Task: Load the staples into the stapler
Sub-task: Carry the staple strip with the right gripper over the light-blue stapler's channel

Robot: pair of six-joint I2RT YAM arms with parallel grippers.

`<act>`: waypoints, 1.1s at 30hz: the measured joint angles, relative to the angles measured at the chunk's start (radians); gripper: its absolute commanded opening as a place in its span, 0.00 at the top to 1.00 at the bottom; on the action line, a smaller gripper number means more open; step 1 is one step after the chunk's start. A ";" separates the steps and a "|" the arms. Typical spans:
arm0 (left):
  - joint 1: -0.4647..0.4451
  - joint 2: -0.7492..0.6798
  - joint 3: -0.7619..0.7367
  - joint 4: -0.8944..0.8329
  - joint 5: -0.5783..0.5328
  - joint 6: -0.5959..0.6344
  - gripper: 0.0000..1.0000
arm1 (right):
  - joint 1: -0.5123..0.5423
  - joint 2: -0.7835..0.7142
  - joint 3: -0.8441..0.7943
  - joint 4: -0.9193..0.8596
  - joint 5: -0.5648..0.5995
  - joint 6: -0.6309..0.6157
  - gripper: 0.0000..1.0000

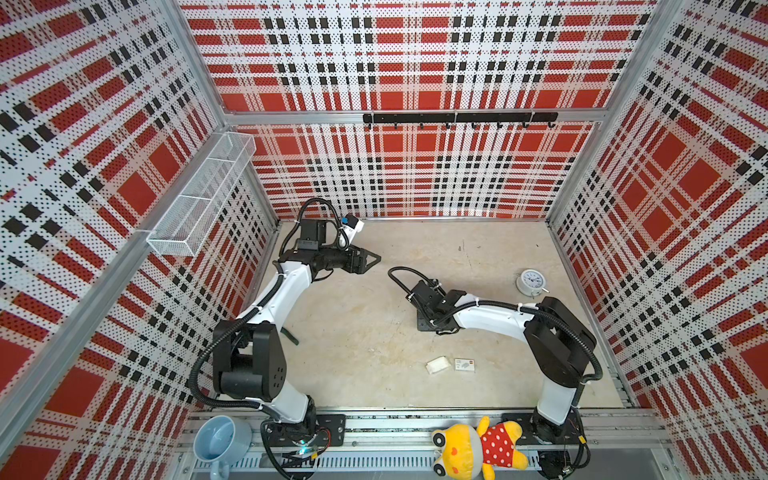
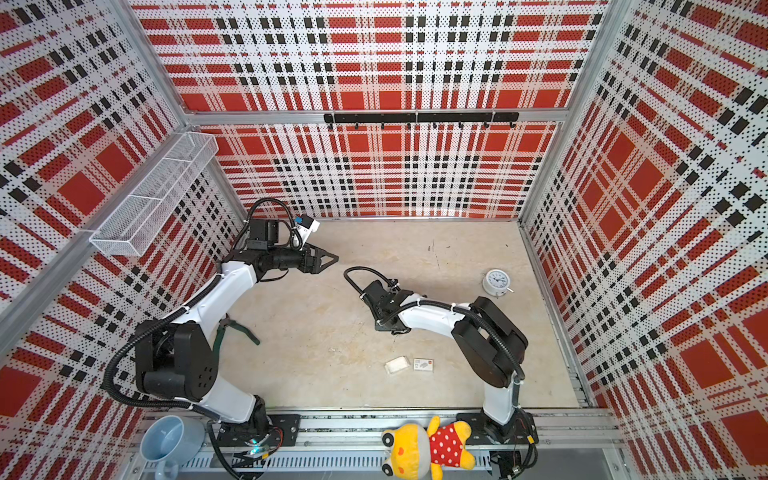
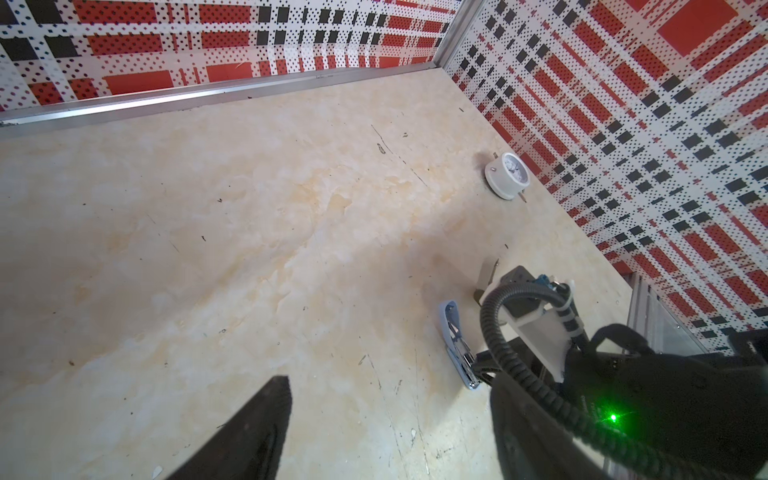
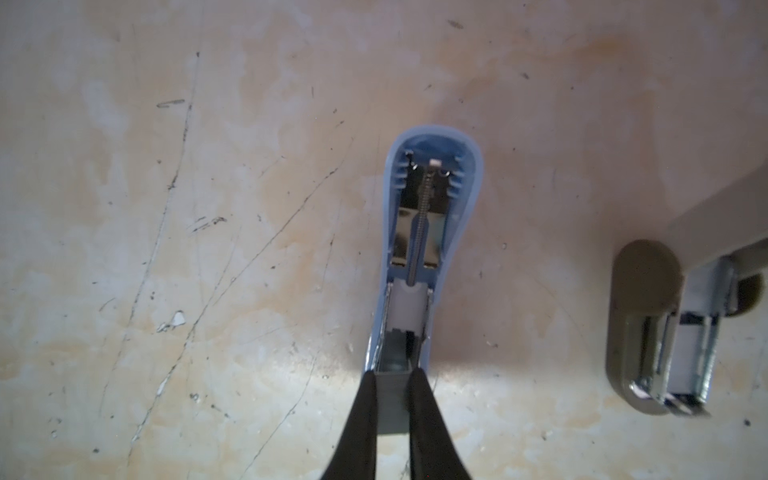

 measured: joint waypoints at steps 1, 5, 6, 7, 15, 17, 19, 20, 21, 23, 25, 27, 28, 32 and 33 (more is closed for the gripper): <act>0.002 0.000 0.000 0.000 0.000 0.000 0.22 | -0.001 0.000 0.000 0.000 0.000 0.000 0.95; 0.006 0.000 0.000 0.000 0.002 0.000 0.22 | -0.006 0.000 0.000 0.001 0.000 0.000 0.95; 0.008 0.000 0.000 0.000 0.002 0.000 0.22 | -0.006 0.000 0.000 0.002 0.000 0.000 0.95; 0.008 0.000 0.000 0.000 0.002 0.000 0.22 | -0.006 0.000 0.000 0.003 0.000 0.000 0.96; 0.010 0.013 0.000 0.000 0.004 0.000 0.22 | -0.006 0.000 0.005 0.002 0.000 -0.013 0.95; 0.010 0.014 0.000 0.000 0.005 0.000 0.22 | -0.006 0.000 0.008 0.003 0.000 -0.025 0.95; 0.013 0.015 0.000 0.000 0.007 0.000 0.22 | -0.006 -0.001 0.011 0.006 0.000 -0.038 0.95; 0.013 0.015 0.000 0.000 0.007 0.001 0.22 | -0.006 -0.001 0.013 0.007 0.000 -0.047 0.95; 0.014 0.015 0.000 0.000 0.007 0.001 0.22 | -0.007 -0.001 0.014 0.007 0.000 -0.055 0.95; 0.014 0.015 0.000 0.000 0.007 0.004 0.22 | -0.009 -0.002 0.015 0.006 0.000 -0.072 0.95; 0.014 0.015 0.000 -0.001 0.007 0.007 0.22 | -0.014 -0.004 0.015 0.005 0.000 -0.085 0.95; 0.014 0.016 0.002 -0.003 0.007 0.012 0.22 | -0.021 -0.006 0.015 0.006 0.000 -0.102 0.95; 0.014 0.016 0.002 -0.005 0.007 0.013 0.22 | -0.024 -0.006 0.015 0.006 0.000 -0.107 0.95; 0.014 0.019 0.002 -0.014 0.007 0.016 0.22 | -0.033 -0.008 0.015 0.010 0.000 -0.125 0.95; 0.014 0.021 0.002 -0.016 0.008 0.018 0.22 | -0.033 -0.008 0.015 0.011 0.000 -0.129 0.95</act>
